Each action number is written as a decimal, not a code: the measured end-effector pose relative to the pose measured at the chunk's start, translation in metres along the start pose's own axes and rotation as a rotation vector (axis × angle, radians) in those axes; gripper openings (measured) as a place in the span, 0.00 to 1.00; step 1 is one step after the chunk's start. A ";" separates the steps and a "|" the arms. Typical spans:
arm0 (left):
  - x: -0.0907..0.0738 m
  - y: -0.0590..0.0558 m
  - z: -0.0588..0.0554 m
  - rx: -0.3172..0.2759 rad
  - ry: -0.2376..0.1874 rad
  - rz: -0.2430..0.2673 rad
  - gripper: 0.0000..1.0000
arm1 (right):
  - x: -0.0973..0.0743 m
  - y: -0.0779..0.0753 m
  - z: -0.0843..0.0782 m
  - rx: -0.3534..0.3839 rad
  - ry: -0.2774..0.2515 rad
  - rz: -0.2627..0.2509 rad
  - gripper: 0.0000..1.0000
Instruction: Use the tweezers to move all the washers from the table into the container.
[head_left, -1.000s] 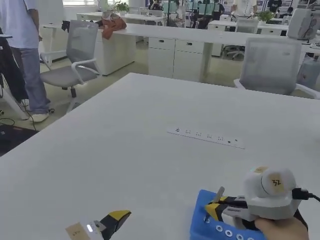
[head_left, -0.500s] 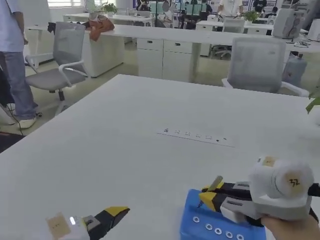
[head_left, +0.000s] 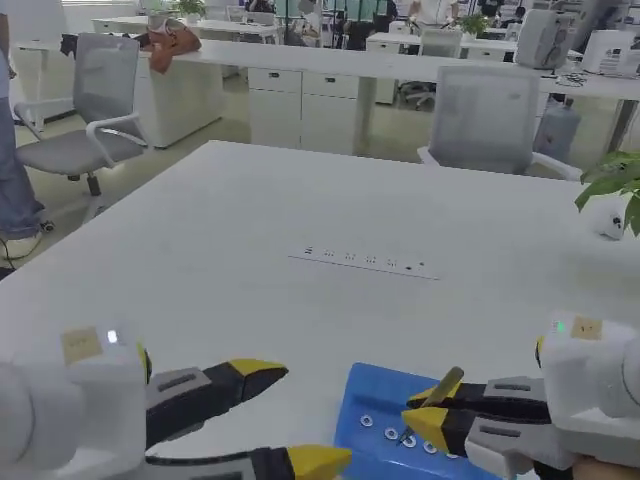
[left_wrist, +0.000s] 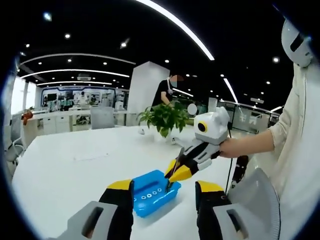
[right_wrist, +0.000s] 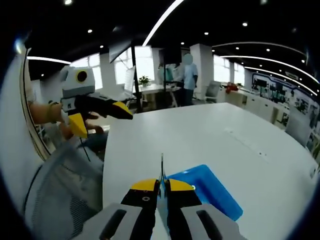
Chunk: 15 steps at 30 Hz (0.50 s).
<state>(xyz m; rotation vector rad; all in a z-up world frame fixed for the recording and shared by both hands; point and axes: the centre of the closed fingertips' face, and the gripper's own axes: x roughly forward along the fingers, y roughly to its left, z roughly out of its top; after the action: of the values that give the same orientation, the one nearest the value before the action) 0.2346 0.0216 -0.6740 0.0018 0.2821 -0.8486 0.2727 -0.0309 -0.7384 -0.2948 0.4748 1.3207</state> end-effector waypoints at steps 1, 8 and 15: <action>0.003 -0.006 0.003 0.026 0.014 -0.037 0.45 | -0.001 0.004 -0.001 -0.004 0.008 0.016 0.03; 0.022 -0.039 0.007 0.053 0.076 -0.226 0.19 | -0.010 0.033 -0.014 -0.008 0.049 0.104 0.03; 0.045 -0.063 -0.004 0.131 0.177 -0.367 0.17 | -0.014 0.049 -0.025 -0.024 0.094 0.154 0.03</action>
<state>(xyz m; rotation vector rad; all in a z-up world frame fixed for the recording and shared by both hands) 0.2151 -0.0527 -0.6821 0.1515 0.3997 -1.2332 0.2186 -0.0435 -0.7505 -0.3471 0.5697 1.4676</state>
